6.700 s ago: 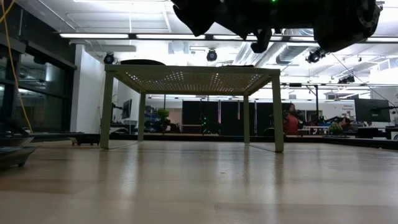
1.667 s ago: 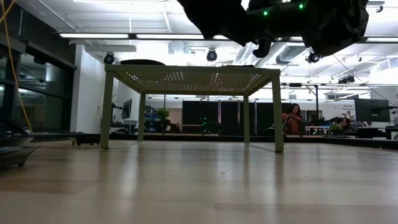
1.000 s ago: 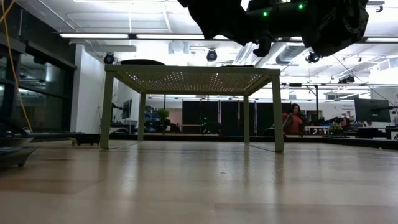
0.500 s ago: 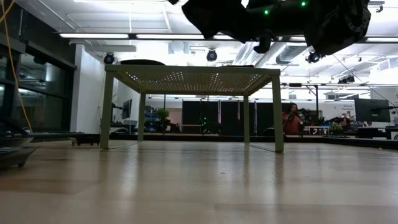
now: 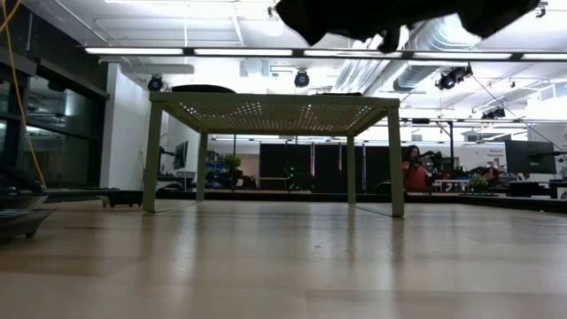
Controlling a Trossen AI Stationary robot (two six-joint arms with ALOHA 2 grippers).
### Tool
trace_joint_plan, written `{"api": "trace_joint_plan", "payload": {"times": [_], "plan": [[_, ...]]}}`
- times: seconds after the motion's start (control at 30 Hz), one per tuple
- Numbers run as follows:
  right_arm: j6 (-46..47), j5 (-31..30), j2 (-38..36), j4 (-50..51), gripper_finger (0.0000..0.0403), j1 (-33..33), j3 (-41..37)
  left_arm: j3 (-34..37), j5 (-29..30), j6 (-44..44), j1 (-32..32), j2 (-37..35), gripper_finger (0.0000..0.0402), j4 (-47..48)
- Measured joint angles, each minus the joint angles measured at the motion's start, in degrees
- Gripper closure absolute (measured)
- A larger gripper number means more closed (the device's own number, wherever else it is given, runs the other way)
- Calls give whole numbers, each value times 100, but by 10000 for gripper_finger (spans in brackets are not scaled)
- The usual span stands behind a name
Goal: Pick & Place Mini shaped plates
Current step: Stack the distorted square plate on top of the other distorted square plates on the shelf
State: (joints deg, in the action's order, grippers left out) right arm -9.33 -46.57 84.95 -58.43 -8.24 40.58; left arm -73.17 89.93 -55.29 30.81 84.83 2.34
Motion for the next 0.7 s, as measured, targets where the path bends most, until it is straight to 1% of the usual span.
{"api": "trace_joint_plan", "payload": {"times": [0.17,0.27,0.33,0.43,0.5,0.6,0.7], "plan": [[322,58,-997,1425,403,162,0,0,20,410,278,-1,237,796],[679,336,-1576,2315,403,347,2,0,16,855,373,-2,237,1371],[973,579,-1920,3097,403,512,121,0,16,1296,380,-19,237,1775],[1418,1038,-2228,4352,403,783,531,0,-112,2274,373,-116,237,2553],[1639,1440,-2271,5174,403,970,891,0,-313,3067,371,-185,237,3228],[1821,2005,-2178,6406,403,1259,1527,0,-687,4339,371,-290,237,4347],[1995,2503,-1976,7480,403,1575,2160,0,-939,5460,371,-380,237,5362]]}}
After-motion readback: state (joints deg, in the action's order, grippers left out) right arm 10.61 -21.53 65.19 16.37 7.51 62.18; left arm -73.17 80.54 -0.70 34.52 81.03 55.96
